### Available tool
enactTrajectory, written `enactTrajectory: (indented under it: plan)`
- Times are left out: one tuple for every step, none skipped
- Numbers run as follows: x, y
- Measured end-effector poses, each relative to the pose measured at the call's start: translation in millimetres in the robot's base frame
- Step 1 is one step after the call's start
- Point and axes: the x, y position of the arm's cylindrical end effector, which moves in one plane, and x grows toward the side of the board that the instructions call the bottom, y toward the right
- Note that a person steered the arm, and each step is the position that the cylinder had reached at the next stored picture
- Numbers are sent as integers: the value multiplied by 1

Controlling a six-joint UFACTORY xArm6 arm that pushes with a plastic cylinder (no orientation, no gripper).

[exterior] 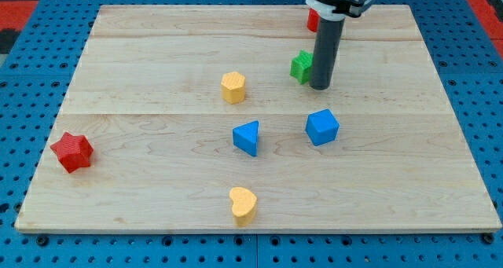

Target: Put the green star at the top of hexagon

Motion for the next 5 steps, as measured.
enactTrajectory:
  plan:
    - [-36,1]
    - [-51,14]
    - [-56,58]
    - [-58,27]
    - [-58,-10]
